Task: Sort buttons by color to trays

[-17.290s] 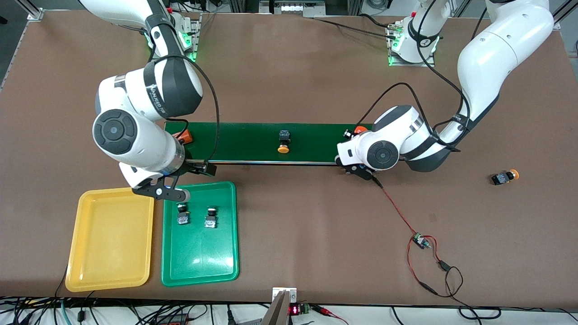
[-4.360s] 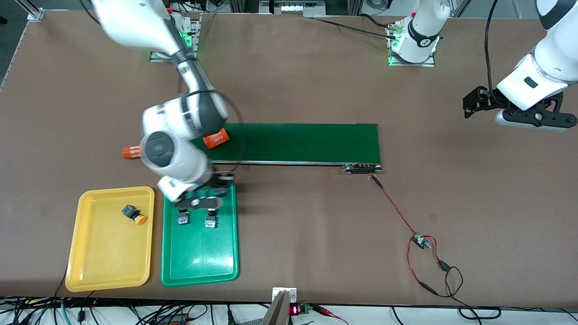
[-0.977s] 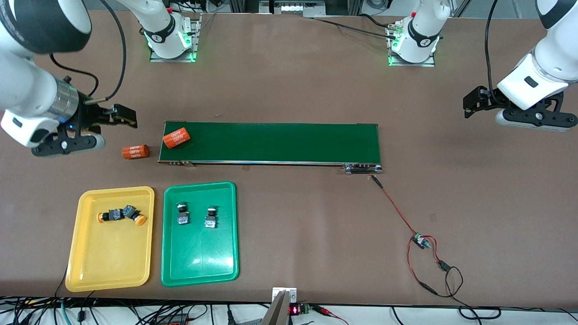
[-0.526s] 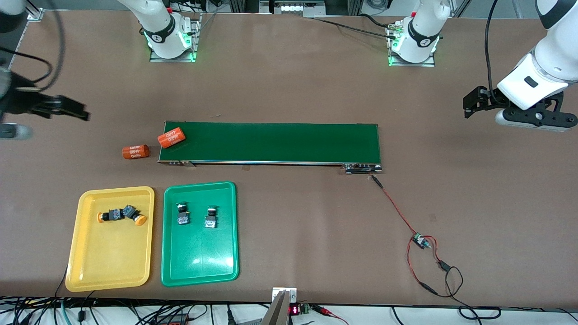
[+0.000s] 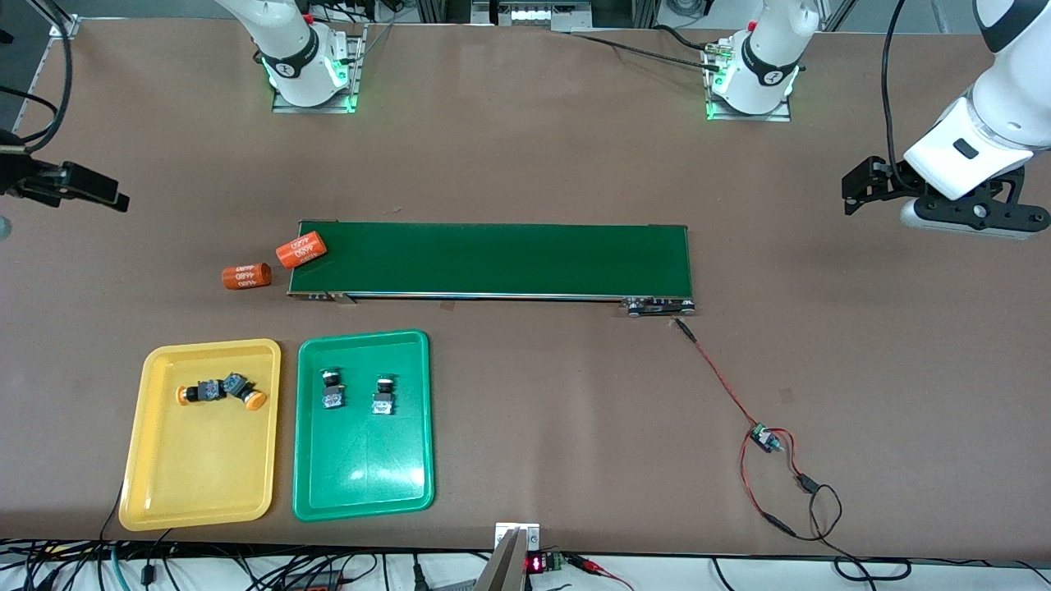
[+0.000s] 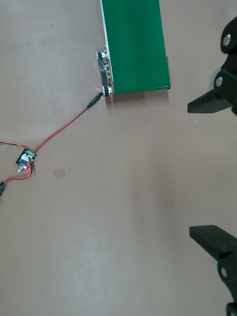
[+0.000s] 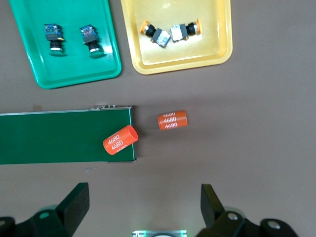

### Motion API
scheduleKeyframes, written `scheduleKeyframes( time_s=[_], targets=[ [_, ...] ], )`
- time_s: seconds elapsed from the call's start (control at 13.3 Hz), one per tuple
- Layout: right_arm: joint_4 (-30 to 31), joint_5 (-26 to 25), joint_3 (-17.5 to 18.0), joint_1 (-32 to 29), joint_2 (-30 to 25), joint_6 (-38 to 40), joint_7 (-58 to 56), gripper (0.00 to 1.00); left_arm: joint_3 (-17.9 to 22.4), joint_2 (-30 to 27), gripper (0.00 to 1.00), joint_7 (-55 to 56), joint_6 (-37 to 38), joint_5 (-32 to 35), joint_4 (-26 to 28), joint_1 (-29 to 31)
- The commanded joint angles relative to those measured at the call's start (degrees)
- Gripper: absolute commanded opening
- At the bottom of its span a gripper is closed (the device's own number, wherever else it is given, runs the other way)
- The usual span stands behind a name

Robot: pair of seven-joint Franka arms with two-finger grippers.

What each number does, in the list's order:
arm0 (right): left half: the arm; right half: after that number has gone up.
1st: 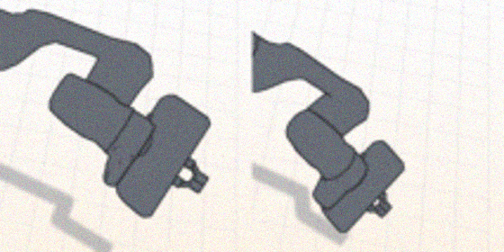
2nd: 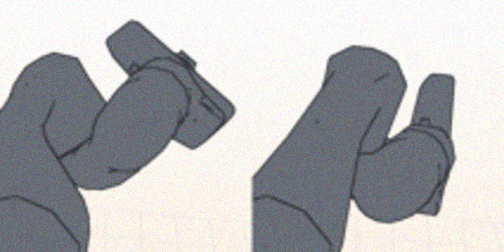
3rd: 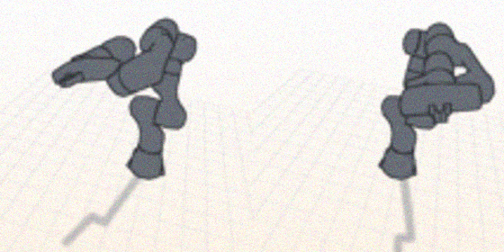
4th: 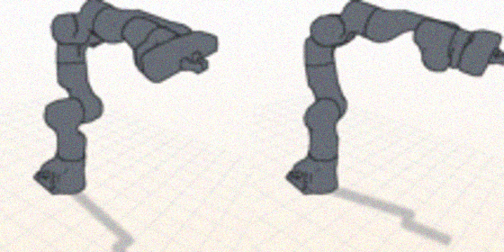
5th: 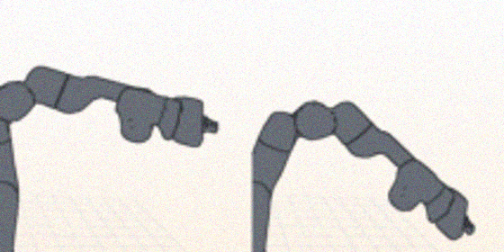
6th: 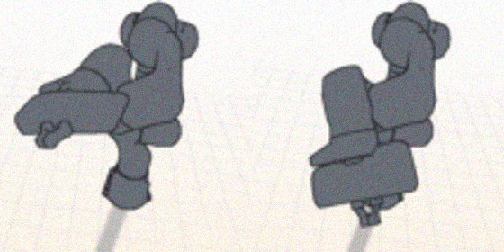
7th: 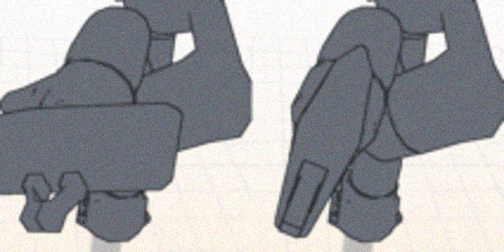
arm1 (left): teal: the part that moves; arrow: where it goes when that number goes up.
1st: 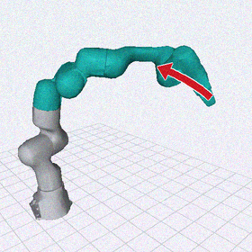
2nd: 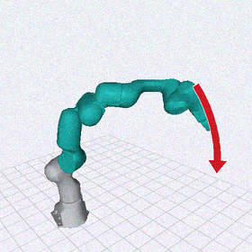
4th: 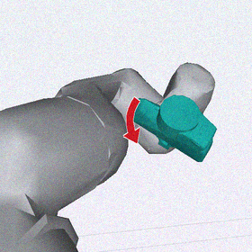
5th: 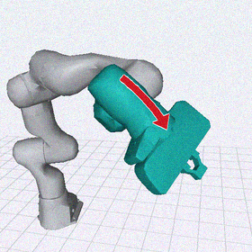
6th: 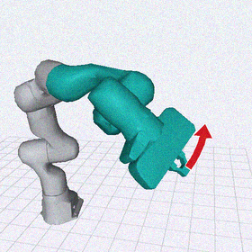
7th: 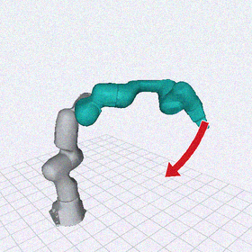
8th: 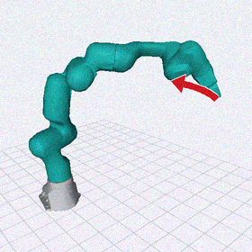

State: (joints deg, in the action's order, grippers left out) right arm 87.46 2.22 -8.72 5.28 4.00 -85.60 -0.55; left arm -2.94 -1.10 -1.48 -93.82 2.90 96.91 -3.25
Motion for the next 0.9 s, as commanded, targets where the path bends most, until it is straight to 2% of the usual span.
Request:
scheduleKeyframes(
  time_s=[0.0, 0.3, 0.83],
  targets=[
    [5.88, -1.17, 0.28, 0.6, -4.79, -2.99, -1.47, 1.0, -0.23, 0.05, 1.0, 0.08, 1.09, -0.97, -1.37, -0.18],
    [11.06, -1.26, 0.19, 0.26, -9.96, -5.1, -1.47, 1.0, -0.23, 0.13, 1.0, -0.19, 1.18, -1.06, -1.38, 0.0],
    [9.31, -3.1, 1.86, 0.43, -10.5, -2.64, -1.56, 1.0, -0.23, 0.13, 1.0, -0.1, 1.18, -0.97, -1.38, -0.09]
  ],
)
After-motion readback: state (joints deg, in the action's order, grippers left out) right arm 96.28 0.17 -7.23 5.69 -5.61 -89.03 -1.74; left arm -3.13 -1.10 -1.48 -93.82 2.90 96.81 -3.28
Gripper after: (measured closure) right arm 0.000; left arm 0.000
